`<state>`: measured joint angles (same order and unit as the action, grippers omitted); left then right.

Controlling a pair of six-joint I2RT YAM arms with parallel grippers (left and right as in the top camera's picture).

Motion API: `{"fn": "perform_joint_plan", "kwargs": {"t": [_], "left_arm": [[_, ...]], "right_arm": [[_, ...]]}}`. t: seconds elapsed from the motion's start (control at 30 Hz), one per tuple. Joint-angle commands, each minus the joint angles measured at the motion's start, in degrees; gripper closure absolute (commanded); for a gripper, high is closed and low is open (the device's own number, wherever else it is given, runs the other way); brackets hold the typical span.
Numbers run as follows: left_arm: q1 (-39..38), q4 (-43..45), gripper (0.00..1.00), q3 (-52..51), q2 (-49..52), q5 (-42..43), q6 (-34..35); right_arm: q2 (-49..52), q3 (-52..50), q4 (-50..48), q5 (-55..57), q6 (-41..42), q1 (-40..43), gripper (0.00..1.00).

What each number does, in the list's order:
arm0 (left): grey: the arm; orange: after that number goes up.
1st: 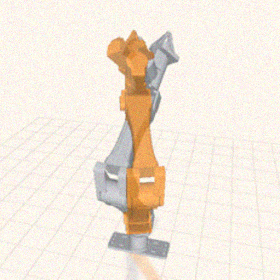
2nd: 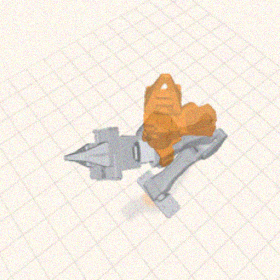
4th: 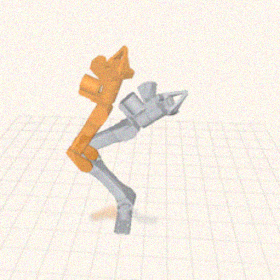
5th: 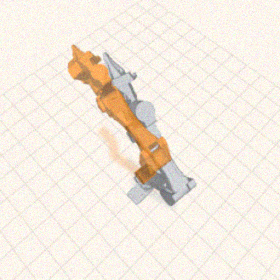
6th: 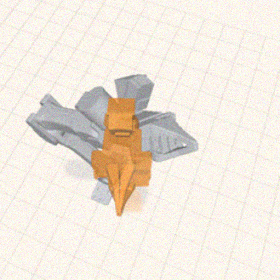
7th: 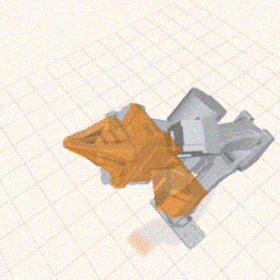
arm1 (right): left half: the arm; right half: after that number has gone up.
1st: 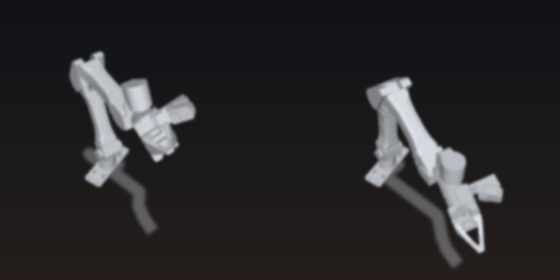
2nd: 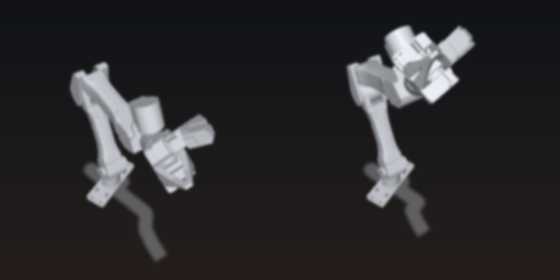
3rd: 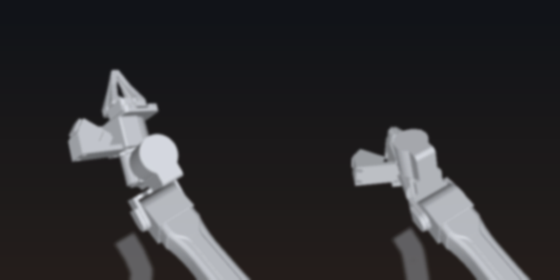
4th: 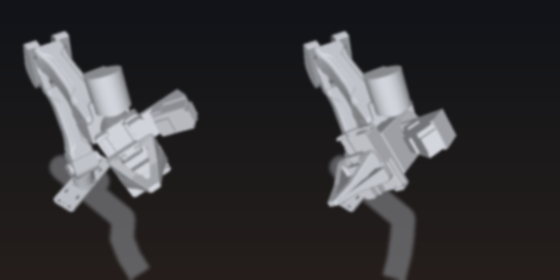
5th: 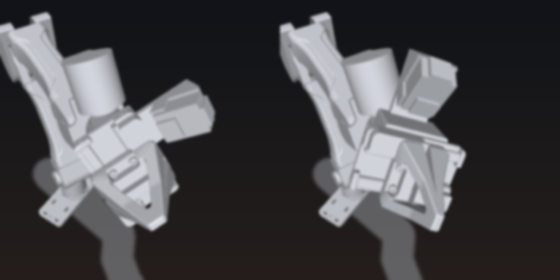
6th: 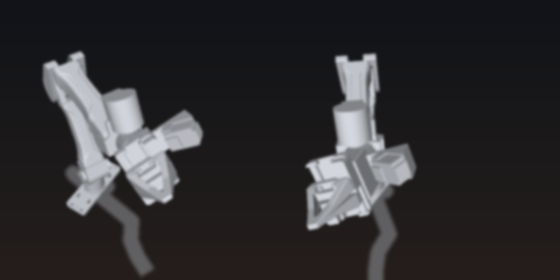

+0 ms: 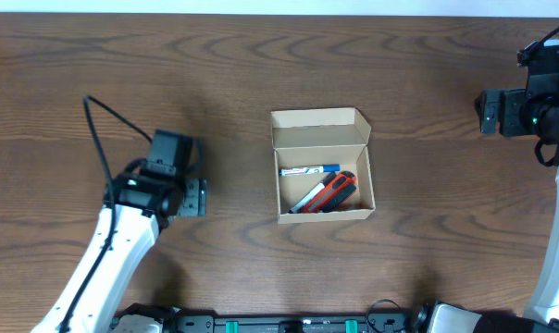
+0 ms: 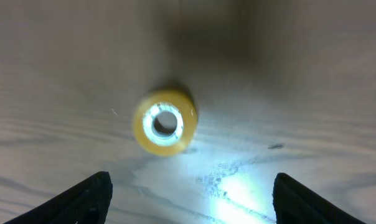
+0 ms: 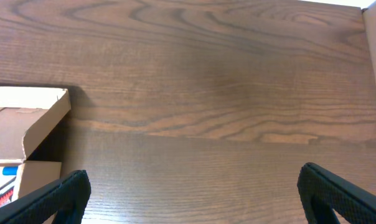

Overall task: Pack container
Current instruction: 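Withdraw left gripper and grasp the clear tape roll, then carry the tape roll into the box and release it with left gripper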

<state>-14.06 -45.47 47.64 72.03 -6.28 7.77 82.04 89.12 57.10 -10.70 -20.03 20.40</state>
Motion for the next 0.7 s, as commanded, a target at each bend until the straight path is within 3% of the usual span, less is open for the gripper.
{"fn": "perform_joint_plan", "kwargs": {"t": [0.0, 0.37, 0.67], "left_arm": [[0.3, 2.3, 0.18, -2.9, 2.2, 1.8, 2.6], [0.3, 8.8, 0.15, -3.1, 13.4, 3.4, 2.5], [0.3, 12.6, 0.14, -3.1, 16.0, 3.6, 2.5]], "right_arm": [[0.3, -0.1, 0.0, -0.9, 0.7, 0.6, 0.01], [0.3, -0.1, 0.5, -1.4, 0.7, 0.6, 0.01], [0.3, -0.1, 0.5, -1.4, 0.7, 0.6, 0.01]]}}
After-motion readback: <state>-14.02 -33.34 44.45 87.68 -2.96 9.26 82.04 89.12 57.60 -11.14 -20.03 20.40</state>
